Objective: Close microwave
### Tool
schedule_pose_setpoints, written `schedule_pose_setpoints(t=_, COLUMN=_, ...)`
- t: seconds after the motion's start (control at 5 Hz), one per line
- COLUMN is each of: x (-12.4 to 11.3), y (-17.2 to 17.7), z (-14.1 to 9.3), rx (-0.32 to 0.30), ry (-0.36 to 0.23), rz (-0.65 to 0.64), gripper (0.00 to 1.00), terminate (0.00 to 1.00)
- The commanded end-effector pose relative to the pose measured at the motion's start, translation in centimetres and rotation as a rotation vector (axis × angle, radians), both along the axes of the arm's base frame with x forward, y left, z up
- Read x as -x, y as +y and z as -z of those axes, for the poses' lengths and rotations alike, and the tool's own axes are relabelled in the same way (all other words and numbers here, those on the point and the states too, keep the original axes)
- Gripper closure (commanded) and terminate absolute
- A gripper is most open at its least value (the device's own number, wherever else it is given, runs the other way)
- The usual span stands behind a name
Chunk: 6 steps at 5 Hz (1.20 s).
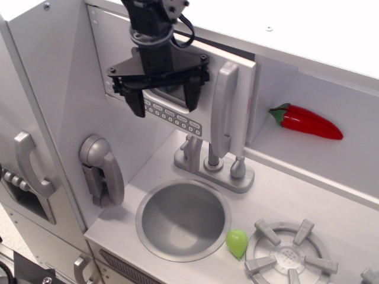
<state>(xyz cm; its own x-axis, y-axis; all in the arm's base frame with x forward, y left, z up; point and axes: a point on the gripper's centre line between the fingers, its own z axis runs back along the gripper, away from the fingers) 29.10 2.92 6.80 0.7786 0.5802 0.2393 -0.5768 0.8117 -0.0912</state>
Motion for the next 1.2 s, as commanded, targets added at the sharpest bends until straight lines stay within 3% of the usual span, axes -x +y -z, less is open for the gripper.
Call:
schedule_pose_setpoints(t=0.0, x=-1.8, y=0.5, z=-2.4, rx=-0.004, ry=-0.139, rz=-0.019, gripper=0.00, terminate=0.00)
schedule_pose_setpoints(t=0.2, x=-1.8, y=0.5, z=-2.6, rx=0.004, ry=-0.214, rz=-0.019, gripper=0.00, terminate=0.00)
schedule_pose_setpoints(t=0.4, x=-1.1, y=0.9, z=-2.2, rx=0.033, ry=-0.074, rz=-0.035, gripper=0.00, terminate=0.00)
schedule_pose_setpoints(t=0.6, x=1.9, y=1.6, z=-1.1, rx=0.012, ry=0.021, rz=-0.004, gripper=0.00, terminate=0.00)
schedule_pose_setpoints(t=1.0, x=8.2, y=2.9, z=-0.2, rx=0.005, ry=0.075, rz=0.143, gripper=0.00, terminate=0.00)
